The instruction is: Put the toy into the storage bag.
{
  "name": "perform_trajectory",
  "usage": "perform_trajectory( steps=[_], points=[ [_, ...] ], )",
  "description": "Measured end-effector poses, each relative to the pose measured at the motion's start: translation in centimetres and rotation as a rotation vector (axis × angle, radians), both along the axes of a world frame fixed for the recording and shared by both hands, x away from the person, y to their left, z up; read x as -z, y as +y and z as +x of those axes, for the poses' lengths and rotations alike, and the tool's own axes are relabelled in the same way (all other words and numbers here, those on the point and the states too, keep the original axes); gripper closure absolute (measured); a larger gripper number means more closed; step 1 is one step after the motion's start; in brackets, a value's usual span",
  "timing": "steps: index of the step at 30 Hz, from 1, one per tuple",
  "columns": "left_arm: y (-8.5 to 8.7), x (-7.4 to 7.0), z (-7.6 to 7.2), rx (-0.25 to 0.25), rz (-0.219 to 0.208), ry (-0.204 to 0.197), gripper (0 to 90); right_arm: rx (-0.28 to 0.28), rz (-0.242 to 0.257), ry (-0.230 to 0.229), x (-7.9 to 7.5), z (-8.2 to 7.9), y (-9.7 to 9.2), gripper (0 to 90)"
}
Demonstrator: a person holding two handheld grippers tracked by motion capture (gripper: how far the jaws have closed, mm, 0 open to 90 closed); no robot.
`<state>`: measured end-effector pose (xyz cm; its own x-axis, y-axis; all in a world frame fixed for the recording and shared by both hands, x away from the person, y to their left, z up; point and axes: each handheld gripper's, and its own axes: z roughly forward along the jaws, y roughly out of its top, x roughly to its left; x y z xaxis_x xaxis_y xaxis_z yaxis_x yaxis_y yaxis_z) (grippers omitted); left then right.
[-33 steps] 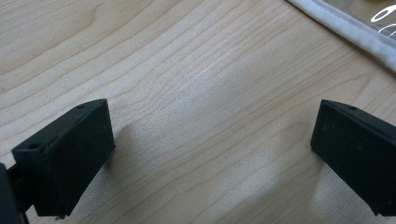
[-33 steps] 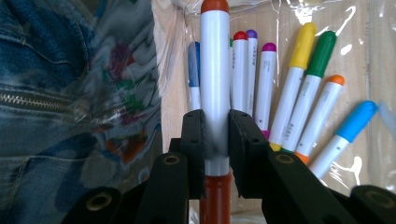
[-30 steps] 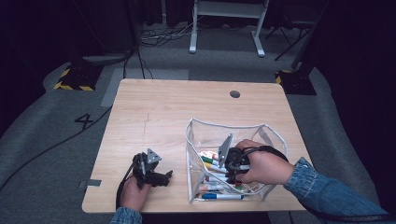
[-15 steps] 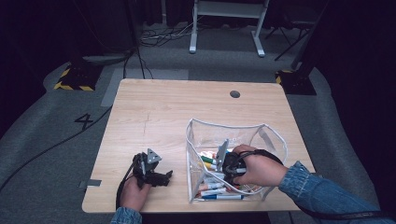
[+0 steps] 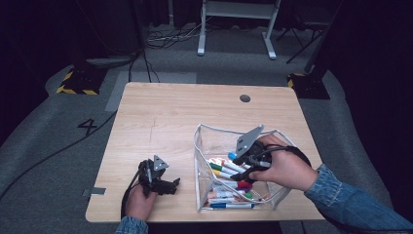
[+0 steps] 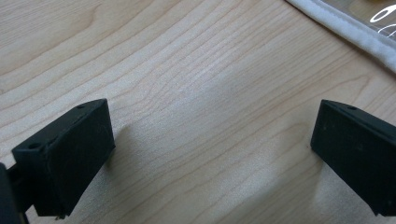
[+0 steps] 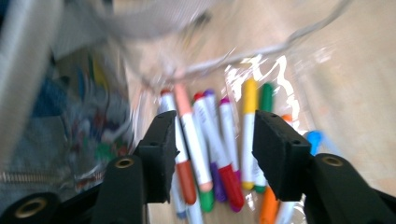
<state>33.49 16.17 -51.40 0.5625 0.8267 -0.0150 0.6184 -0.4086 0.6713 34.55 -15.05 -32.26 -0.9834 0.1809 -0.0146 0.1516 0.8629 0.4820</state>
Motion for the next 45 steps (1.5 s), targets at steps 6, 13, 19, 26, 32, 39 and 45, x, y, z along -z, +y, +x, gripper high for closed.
perform_trajectory(
  steps=[6,13,19,26,32,39,45],
  points=[
    [0.0,0.0,0.0,0.000,0.000,0.000,0.0,0.110,0.101,-0.077,-3.4,0.2,-2.7,48.3],
    [0.0,0.0,0.0,0.000,-0.001,0.000,0.0,0.257,0.162,-0.138,-5.8,0.5,-7.4,47.1],
    [0.0,0.0,0.0,-0.001,-0.002,0.003,0.0,0.392,0.207,-0.171,-6.2,1.0,-11.8,47.1],
    [-0.1,0.0,0.2,0.004,-0.002,0.002,0.0,0.545,0.217,-0.207,-5.5,1.5,-15.9,47.4],
    [-0.1,0.0,0.2,0.003,0.000,0.001,0.0,0.668,0.207,-0.210,-3.1,1.6,-19.4,47.8],
    [-0.1,0.0,0.2,0.002,-0.001,0.003,0.0,0.764,0.181,-0.154,2.5,2.3,-22.7,43.8],
    [-0.1,0.0,0.2,0.002,-0.001,0.003,0.0,0.797,0.135,-0.106,7.4,2.8,-24.2,40.6]
  ],
)
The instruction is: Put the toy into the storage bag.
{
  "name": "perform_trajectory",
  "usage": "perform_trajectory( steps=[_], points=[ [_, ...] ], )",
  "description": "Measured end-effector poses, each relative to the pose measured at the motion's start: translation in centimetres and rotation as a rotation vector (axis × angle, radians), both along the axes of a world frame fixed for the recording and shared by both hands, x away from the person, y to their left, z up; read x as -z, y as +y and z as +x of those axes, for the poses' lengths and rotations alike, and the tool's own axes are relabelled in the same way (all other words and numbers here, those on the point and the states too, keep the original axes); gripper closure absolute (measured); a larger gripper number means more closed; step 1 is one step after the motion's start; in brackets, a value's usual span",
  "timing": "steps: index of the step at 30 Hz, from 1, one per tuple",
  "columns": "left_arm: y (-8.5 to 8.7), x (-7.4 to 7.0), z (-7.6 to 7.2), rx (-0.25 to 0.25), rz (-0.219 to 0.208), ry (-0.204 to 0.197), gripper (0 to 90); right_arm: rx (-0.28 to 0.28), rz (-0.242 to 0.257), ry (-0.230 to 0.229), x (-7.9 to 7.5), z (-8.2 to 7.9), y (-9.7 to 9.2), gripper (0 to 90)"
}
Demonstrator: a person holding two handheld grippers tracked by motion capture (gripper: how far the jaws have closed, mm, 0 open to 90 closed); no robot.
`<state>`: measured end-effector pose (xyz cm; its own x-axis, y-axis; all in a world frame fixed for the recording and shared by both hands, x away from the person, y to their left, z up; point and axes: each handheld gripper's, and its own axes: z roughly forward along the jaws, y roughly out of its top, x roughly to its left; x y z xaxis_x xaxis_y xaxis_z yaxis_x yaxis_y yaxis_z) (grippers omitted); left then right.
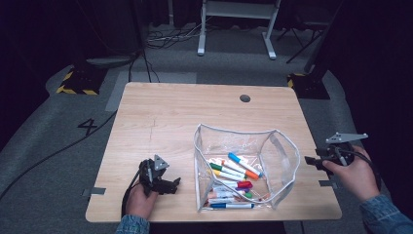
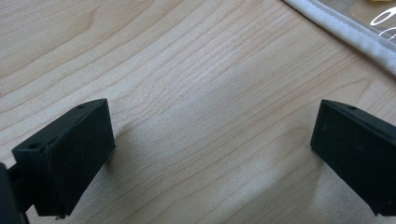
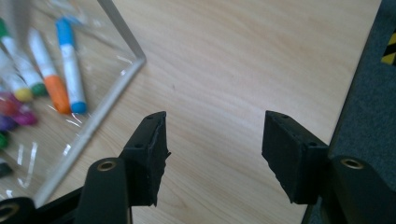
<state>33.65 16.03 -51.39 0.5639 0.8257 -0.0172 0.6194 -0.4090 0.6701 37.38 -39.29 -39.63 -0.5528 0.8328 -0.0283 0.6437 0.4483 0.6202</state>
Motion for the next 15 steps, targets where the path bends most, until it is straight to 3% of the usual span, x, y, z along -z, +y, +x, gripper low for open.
perform_trajectory(
  steps=[9,14,15],
  points=[
    [0.0,0.0,0.0,-0.001,0.000,0.000,0.0,-0.011,0.029,0.043,6.5,-0.4,-0.1,35.3],
    [0.0,0.0,0.0,-0.001,0.001,-0.002,0.0,-0.022,0.037,0.010,9.7,-1.0,0.0,31.9],
    [0.0,0.0,0.0,-0.001,0.000,-0.001,0.0,-0.023,0.042,-0.029,10.1,-1.1,0.0,28.2]
  ],
)
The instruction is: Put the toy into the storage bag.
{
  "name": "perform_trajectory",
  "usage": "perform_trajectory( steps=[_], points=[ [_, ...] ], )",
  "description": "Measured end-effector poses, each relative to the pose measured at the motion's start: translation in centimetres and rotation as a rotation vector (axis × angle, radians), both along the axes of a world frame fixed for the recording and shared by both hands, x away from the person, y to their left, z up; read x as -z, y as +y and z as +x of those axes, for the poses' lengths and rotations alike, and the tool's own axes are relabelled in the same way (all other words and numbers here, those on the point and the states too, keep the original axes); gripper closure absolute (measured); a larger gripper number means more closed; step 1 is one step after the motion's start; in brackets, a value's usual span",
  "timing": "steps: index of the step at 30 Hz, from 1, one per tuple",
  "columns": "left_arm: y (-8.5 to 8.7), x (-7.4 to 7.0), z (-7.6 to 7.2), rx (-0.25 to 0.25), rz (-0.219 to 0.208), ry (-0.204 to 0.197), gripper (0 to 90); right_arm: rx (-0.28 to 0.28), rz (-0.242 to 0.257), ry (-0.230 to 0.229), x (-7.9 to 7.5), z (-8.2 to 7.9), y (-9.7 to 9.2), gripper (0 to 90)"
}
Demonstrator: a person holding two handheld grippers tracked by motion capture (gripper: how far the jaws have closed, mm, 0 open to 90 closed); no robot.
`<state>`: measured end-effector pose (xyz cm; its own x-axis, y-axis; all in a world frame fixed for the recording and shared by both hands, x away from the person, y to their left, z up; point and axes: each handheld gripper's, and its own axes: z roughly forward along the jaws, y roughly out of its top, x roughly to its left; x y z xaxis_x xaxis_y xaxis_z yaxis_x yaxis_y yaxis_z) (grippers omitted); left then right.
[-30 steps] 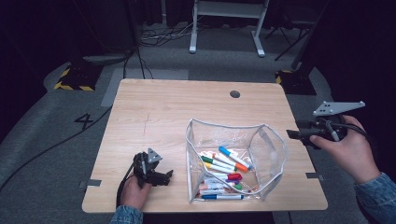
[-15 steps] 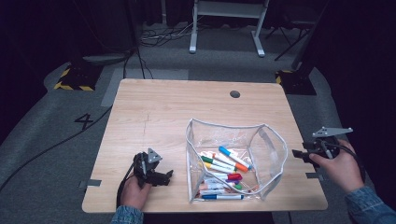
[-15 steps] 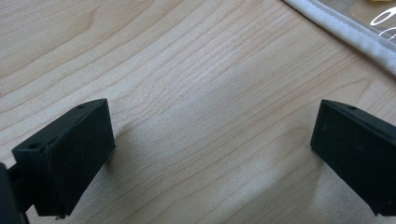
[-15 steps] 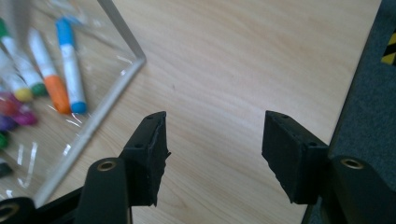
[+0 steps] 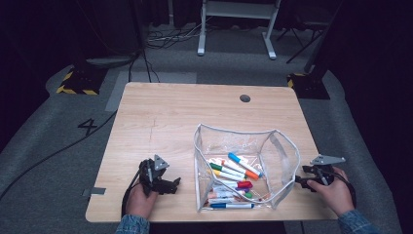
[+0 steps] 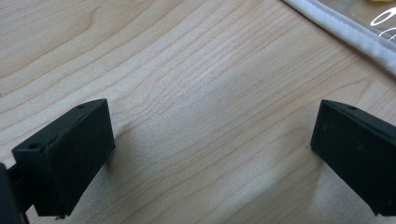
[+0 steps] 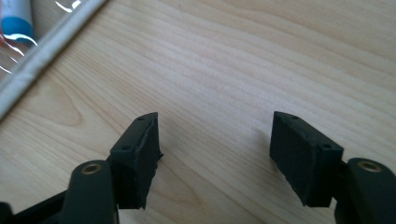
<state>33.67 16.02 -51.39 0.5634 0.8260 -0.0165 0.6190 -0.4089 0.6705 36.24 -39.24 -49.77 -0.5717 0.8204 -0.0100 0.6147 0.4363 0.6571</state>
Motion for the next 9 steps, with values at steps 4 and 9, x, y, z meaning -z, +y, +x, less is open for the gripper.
perform_trajectory(
  steps=[4,9],
  points=[
    [0.00,0.01,0.00,0.000,0.000,-0.001,0.0,0.024,0.071,-0.098,1.24,-0.51,0.03,20.8],
    [0.00,0.01,0.00,0.000,0.000,-0.001,0.0,0.012,0.076,-0.103,1.29,-0.51,0.01,21.1]
  ],
)
